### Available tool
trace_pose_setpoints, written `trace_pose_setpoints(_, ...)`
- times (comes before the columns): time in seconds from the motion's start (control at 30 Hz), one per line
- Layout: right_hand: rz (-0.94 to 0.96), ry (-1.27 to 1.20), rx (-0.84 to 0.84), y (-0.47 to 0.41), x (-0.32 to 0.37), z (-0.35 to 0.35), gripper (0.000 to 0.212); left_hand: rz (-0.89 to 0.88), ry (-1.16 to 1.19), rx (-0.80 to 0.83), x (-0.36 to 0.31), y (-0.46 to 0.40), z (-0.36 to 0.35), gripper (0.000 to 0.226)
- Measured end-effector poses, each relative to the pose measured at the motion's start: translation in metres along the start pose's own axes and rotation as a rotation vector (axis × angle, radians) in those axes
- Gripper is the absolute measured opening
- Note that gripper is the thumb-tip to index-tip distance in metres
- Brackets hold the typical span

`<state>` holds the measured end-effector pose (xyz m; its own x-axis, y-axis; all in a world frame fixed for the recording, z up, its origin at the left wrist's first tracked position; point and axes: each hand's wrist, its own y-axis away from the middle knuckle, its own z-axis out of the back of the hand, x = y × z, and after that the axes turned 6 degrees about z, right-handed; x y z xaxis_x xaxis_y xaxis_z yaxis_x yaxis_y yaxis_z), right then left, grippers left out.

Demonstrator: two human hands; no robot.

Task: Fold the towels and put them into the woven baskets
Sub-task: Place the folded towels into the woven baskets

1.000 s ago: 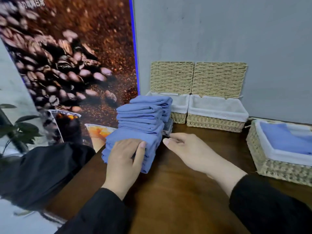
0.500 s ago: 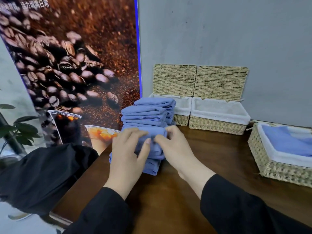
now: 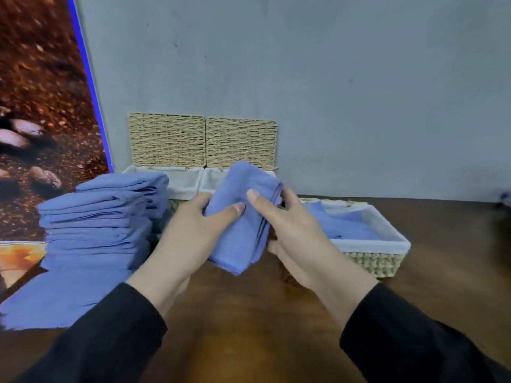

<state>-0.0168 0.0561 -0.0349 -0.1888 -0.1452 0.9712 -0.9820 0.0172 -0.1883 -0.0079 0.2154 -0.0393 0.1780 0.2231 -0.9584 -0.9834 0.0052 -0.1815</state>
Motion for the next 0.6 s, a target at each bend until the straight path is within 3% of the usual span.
trace_pose_setpoints(0.13,0.026,0.051,-0.136,0.008,0.013,0.069,0.027,-0.056,0.207,0.032,0.004,-0.003,-0.077,0.017)
trace_pose_setpoints(0.27,0.029,0.314,-0.261,-0.01,0.046,0.15,0.014,-0.166,-0.029,-0.096,0.051,-0.015,-0.105,0.02)
trace_pose_setpoints(0.37,-0.048,0.512,-0.26,-0.032,0.057,0.188,0.016,-0.174,-0.234,-0.056,0.087,-0.028,-0.113,0.036)
trace_pose_setpoints(0.47,-0.141,0.724,-0.194,-0.057,0.048,0.204,0.018,-0.204,-0.292,-0.003,0.092,-0.036,-0.117,0.051)
trace_pose_setpoints(0.6,-0.21,1.244,-0.109,-0.088,0.011,0.223,0.027,-0.225,-0.294,0.043,0.095,-0.041,-0.12,0.055)
